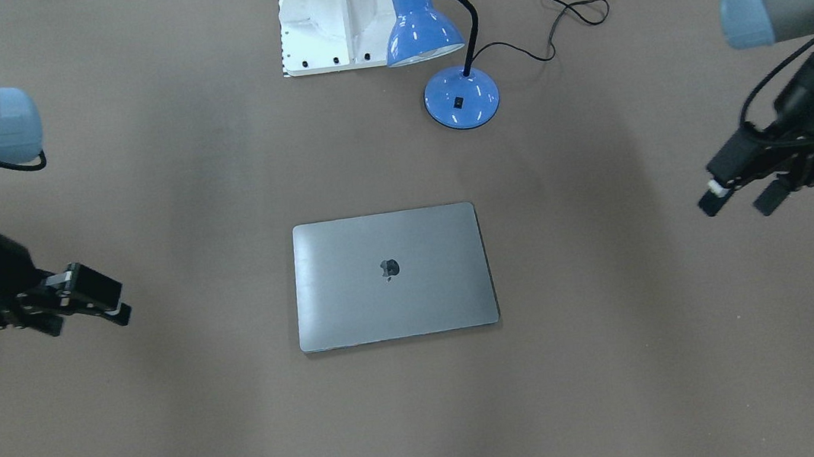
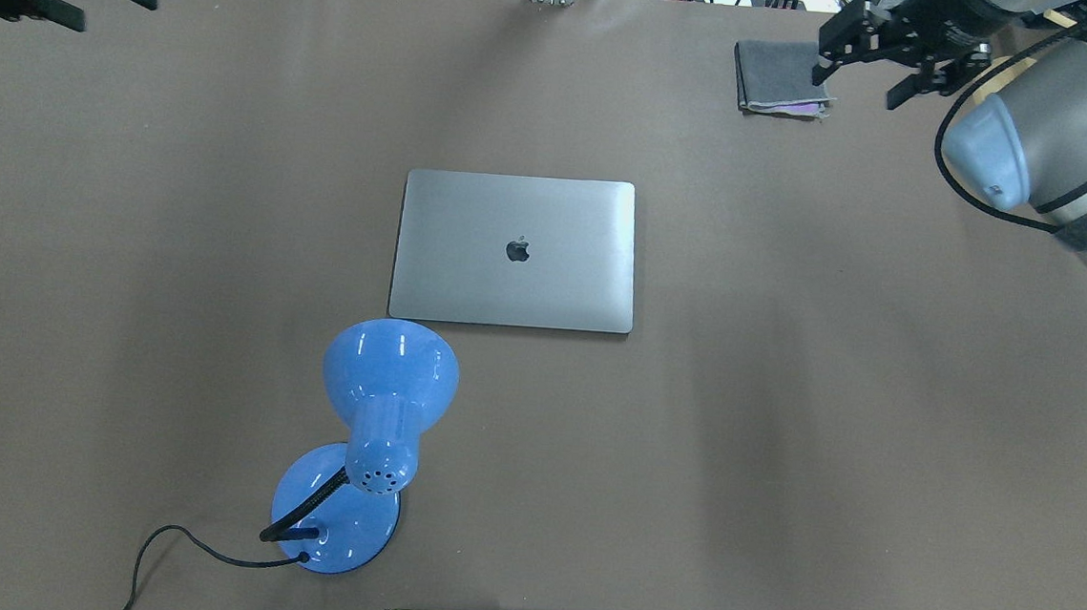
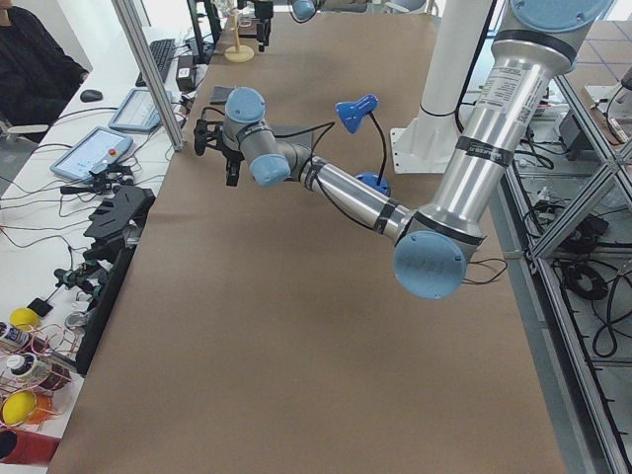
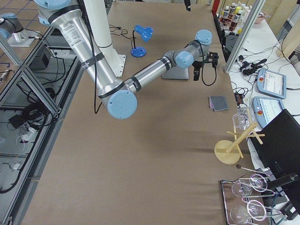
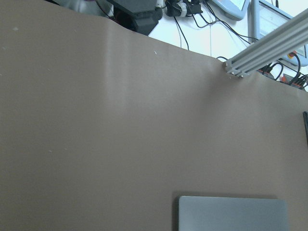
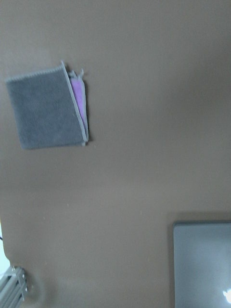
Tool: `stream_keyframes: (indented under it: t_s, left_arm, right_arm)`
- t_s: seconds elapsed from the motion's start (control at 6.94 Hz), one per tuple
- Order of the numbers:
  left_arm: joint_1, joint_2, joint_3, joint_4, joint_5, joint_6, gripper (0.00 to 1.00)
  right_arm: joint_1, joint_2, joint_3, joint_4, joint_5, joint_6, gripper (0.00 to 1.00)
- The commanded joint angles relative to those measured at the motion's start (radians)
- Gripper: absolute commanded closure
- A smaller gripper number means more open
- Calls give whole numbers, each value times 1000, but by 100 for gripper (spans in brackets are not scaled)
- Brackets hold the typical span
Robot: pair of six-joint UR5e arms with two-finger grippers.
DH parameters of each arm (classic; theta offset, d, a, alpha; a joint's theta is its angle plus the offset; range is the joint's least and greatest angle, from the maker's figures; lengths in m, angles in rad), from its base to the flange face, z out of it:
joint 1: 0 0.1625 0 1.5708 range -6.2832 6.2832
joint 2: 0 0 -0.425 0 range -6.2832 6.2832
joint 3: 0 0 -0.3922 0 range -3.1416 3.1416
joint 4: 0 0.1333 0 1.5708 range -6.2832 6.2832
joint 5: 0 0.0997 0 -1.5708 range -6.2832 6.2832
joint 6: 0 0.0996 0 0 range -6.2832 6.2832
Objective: Close laptop
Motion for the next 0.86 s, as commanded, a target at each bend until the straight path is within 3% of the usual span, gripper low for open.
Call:
stream_keyframes:
  t_s: [0.0,0.14,0.29,0.58,0.72]
  left_arm:
    - [-120,232,-38,27,4,309,2]
    - [-144,306,-27,44,-2,438,2]
    - [-179,339,-24,153,-5,497,2]
    - [-291,341,22,396,10,838,2]
    - [-305,359,45,427,62,890,2]
  right_arm:
    - [174,-183,8,-187,-49,-560,0]
    - [251,-239,2,-279,-81,-757,0]
    - [314,-271,-5,-320,-76,-841,0]
    - [339,-278,-25,-396,-73,-945,0]
    - [344,-319,-18,-398,-76,-934,0]
